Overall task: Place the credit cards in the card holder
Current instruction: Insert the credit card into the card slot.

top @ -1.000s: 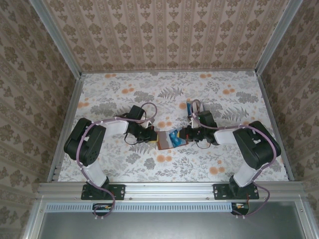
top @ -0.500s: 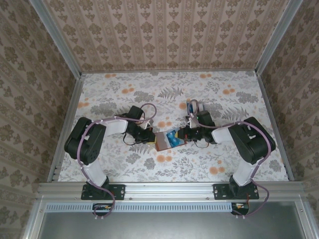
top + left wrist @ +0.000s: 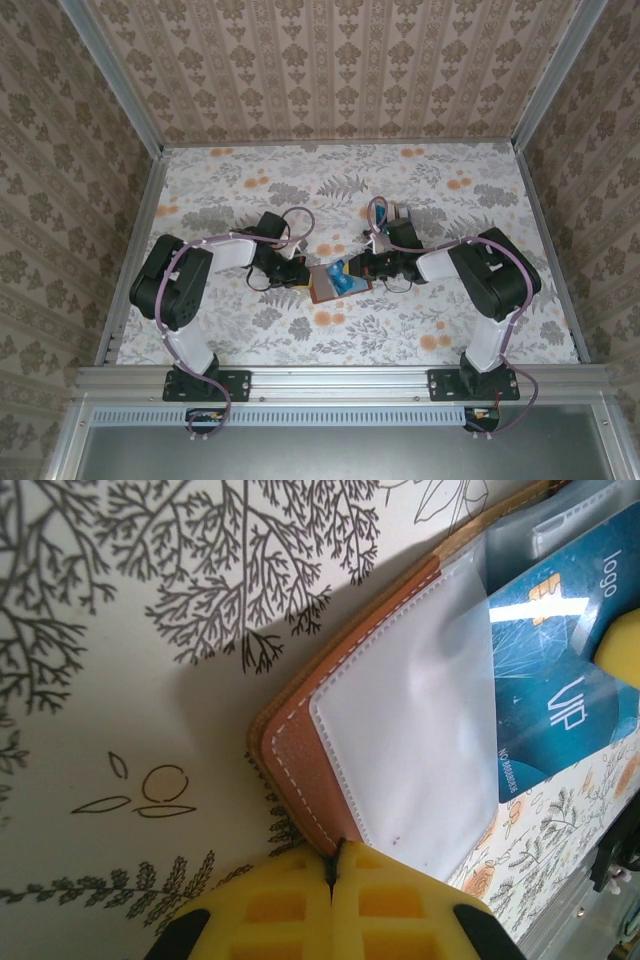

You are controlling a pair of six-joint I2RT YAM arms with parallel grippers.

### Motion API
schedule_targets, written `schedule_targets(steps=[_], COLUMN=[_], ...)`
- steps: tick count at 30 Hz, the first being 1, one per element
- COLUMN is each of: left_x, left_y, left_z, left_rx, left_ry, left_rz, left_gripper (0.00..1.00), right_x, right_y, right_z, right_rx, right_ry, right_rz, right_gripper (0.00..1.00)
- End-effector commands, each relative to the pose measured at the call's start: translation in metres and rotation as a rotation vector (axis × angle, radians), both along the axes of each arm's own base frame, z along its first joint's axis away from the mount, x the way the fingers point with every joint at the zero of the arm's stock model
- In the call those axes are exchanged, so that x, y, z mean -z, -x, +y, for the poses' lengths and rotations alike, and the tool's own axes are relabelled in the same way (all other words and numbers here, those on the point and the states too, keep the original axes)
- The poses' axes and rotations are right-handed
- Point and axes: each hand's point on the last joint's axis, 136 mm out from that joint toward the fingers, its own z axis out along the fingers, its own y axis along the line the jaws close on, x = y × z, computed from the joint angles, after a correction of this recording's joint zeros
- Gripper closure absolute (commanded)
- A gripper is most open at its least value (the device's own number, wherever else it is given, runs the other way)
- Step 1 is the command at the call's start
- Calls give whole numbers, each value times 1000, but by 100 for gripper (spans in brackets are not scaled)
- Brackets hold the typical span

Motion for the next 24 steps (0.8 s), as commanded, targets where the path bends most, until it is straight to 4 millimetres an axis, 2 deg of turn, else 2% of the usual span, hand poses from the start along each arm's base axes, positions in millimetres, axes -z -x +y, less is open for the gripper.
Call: schedule_targets(steps=[1,9,18,24], left_x=[11,17,14,16], left_y=[4,6,4,0], left_z=[12,13,13,17], left_rx=[19,12,-27,-47], left_ry=[-69,-75,-69,-72], left_rz=[7,24,11,6], left_gripper=[100,100,100,100], right_x=[8,6,18,25], right_y=[-10,-18,-9,8], right_z=[0,5,13,24], right_rx=[36,63,117,70], right_ry=[28,18,24,33], right_rz=[-13,-48,-51,-27], right_gripper=[100,100,100,96])
